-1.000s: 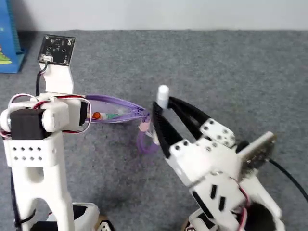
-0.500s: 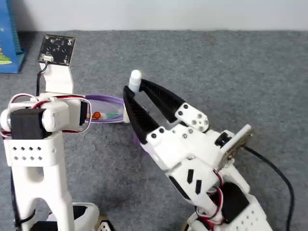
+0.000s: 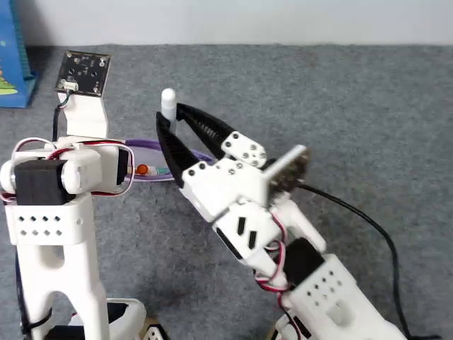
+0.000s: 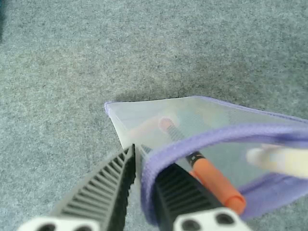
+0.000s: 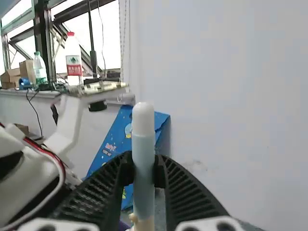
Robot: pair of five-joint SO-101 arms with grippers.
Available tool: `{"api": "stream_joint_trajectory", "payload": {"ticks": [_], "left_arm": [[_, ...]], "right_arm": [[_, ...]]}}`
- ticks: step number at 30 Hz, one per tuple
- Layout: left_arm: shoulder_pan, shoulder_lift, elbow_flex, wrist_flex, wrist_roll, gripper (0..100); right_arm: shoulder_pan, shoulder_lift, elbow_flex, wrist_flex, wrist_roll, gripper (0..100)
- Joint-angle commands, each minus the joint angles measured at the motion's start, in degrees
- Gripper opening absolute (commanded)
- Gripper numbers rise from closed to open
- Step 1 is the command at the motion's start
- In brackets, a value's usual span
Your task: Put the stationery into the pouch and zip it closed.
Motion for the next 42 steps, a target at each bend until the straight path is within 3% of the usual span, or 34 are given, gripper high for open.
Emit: {"api": "stream_joint_trajectory", "payload": {"ticks": [1,5,8,14,19,23,27,35,42], "left_arm": [[0.4,0.4,-0.8,1.0,0.6,1],[0.3,0.4,-0.8,1.0,0.6,1],[0.3,0.4,-0.8,1.0,0.6,1],[0.3,0.4,-0.7,1.0,0.6,1],[0.3,0.4,-0.7,1.0,0.6,1],[0.2,0.4,-0.7,1.0,0.6,1],[-1.1,0.4,-0.7,1.0,0.6,1],[-1.5,0.4,-0.7,1.0,0.6,1],[-1.3,0.4,0.7,1.0,0.6,1]], "right_arm": [[2.2,1.3,1.9,-7.3,0.2,0.7],[2.4,2.4,7.2,-11.6,3.8,0.9],[2.4,2.0,8.5,-8.7,3.7,3.0],[1.1,-4.0,7.7,1.5,3.7,25.6],[-1.3,-10.7,5.0,12.1,1.3,20.1],[-2.4,-12.9,4.9,17.0,-3.8,10.1],[-1.3,-12.9,5.9,19.2,-4.0,0.5],[4.2,-13.4,5.9,28.1,-4.1,20.7],[5.5,-13.3,5.9,34.9,-4.1,22.3]]}}
